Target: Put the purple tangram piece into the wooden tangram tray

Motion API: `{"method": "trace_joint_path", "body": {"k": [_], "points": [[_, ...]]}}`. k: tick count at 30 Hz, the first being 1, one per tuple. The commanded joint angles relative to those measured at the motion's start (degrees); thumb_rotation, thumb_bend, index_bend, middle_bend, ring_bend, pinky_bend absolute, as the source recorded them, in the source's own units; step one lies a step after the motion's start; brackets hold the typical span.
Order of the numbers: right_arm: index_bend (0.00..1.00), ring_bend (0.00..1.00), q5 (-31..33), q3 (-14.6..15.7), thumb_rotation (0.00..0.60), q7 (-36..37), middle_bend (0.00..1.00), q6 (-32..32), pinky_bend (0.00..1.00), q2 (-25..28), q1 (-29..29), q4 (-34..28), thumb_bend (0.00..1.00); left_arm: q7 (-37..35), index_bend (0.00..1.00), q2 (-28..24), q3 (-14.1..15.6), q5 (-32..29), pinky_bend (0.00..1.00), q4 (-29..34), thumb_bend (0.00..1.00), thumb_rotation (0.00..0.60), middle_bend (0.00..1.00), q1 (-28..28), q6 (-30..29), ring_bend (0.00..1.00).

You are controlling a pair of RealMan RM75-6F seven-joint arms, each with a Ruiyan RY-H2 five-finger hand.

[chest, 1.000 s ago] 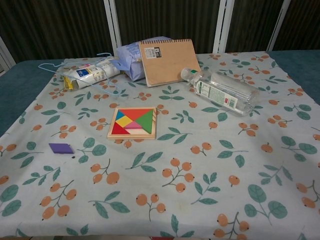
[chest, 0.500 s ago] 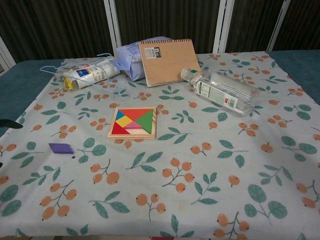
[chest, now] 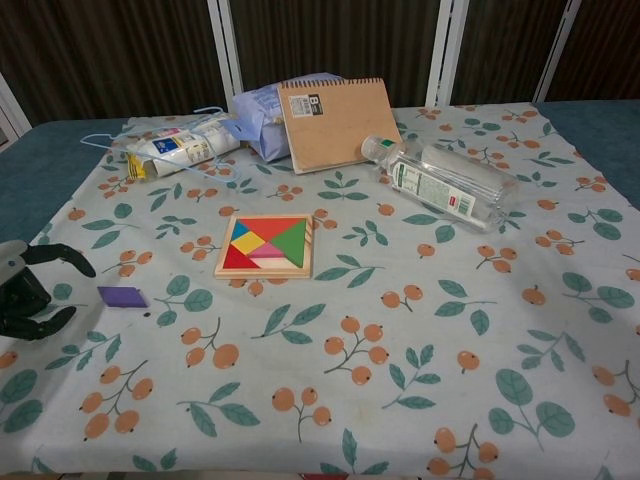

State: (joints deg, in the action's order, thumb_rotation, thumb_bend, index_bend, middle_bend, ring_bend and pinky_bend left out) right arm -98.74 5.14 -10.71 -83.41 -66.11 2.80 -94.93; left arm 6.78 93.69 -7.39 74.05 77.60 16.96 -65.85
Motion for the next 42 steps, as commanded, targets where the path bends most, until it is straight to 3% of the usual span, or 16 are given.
{"method": "trace_joint_path", "body": {"k": [1, 21, 30, 36, 42], "points": [[0.00, 0.00, -0.02, -0.04, 0.600, 0.26, 0.00, -0.10, 0.00, 0.05, 0.00, -0.03, 0.16, 1.23, 0.34, 1.89, -0.50, -1.30, 1.00, -0.98, 0.39, 0.600, 1.00, 0.69, 0.39, 1.00], [0.00, 0.00, 0.14, 0.21, 0.600, 1.60, 0.00, -0.12, 0.00, 1.01, -0.06, -0.30, 0.16, 4.10, 0.43, 9.56, -1.70, -3.46, 1.00, -7.26, 0.38, 0.600, 1.00, 2.66, -1.66, 1.00], [0.00, 0.00, -0.07, 0.24, 0.600, 1.95, 0.00, -0.25, 0.00, 1.14, -0.07, -0.25, 0.16, 3.68, 0.55, 10.93, -2.85, -4.34, 1.00, -8.41, 0.37, 0.600, 1.00, 2.87, -2.86, 1.00], [0.00, 0.00, 0.11, 0.25, 0.600, 1.37, 0.00, 0.21, 0.00, 0.91, 0.02, -0.41, 0.16, 5.78, 0.57, 11.59, -4.46, -4.88, 1.00, -4.28, 0.37, 0.600, 1.00, 3.41, -4.98, 1.00], [0.00, 0.00, 0.43, 0.21, 0.600, 2.08, 0.00, 0.66, 0.00, 1.32, 0.27, -0.68, 0.16, 15.41, 0.57, 14.81, -8.15, -7.98, 1.00, 2.30, 0.37, 0.600, 1.00, 6.57, -6.69, 1.00]]}}
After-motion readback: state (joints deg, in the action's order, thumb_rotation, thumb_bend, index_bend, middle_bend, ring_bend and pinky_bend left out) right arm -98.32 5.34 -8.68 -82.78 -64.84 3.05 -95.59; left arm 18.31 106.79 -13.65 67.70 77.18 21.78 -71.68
